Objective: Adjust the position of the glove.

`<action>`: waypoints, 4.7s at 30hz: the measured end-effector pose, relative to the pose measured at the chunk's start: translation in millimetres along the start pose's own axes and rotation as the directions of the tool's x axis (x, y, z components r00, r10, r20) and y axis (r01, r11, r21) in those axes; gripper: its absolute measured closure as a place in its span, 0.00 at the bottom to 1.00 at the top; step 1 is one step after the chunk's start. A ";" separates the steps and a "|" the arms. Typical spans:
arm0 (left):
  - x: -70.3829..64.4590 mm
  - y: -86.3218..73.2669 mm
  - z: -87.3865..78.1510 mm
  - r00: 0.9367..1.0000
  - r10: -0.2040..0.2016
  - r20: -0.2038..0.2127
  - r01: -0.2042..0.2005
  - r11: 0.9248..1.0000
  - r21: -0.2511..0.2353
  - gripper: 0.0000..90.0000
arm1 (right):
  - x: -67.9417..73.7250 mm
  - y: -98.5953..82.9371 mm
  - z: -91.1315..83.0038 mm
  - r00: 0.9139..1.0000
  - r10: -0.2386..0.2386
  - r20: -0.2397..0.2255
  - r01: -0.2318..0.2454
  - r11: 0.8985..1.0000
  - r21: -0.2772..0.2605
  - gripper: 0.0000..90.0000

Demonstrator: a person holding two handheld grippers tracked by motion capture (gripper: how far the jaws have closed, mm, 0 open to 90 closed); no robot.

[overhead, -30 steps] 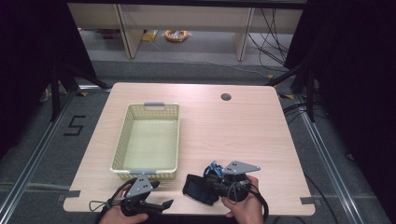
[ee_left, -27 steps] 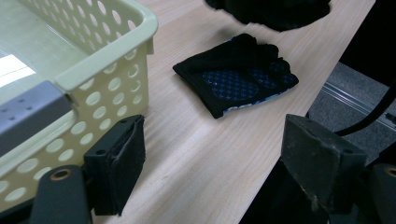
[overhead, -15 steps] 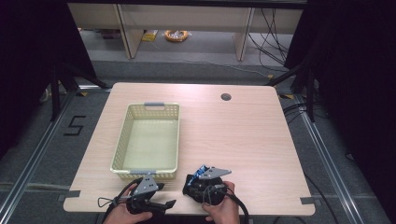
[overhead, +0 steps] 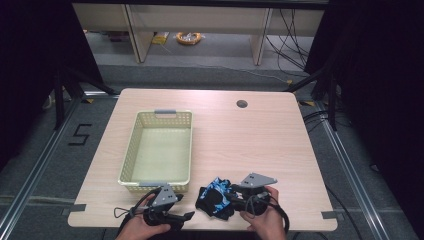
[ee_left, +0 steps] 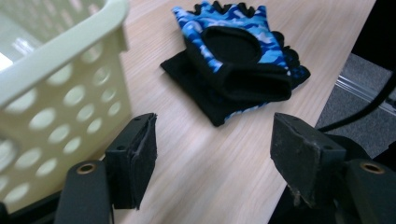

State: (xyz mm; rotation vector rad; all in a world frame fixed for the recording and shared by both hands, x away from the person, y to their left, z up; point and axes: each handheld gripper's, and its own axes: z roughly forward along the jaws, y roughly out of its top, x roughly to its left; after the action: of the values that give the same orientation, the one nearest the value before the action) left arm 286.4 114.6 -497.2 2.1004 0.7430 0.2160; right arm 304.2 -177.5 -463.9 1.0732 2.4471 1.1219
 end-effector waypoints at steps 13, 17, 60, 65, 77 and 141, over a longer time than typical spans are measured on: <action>-6.1 16.4 24.5 0.995 0.100 0.011 -0.100 0.995 0.026 0.57 | -23.0 -21.7 6.6 0.998 -0.012 -0.059 0.018 0.995 0.101 0.65; -4.5 16.5 28.6 0.991 0.130 0.017 -0.131 0.991 0.039 0.64 | -22.6 -19.9 20.5 0.995 -0.050 -0.091 0.062 0.989 0.136 0.66; -1.8 33.2 13.5 0.987 0.158 0.018 -0.158 0.988 -0.002 0.94 | -4.0 -9.0 0.9 0.989 -0.135 -0.063 0.145 0.968 0.206 1.00; 2.7 49.4 7.0 0.986 0.164 -0.010 -0.164 0.986 -0.033 0.96 | 12.0 -9.6 -16.0 0.984 -0.149 -0.097 0.161 0.978 0.134 1.00; 11.9 66.5 24.7 0.977 0.213 -0.003 -0.213 0.976 0.042 0.96 | 55.2 -18.7 -9.7 0.984 -0.086 -0.157 0.104 0.989 0.106 1.00; 9.7 -0.3 -2.2 0.980 -0.181 0.078 0.172 0.979 0.112 0.59 | 11.1 -33.9 -12.7 0.991 0.105 -0.082 -0.096 0.991 0.096 0.62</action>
State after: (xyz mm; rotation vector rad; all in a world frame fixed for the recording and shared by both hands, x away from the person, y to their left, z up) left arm 293.2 121.9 -497.2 2.1129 0.8996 -0.0135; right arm 272.5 -191.4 -479.3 1.2119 2.5605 1.1169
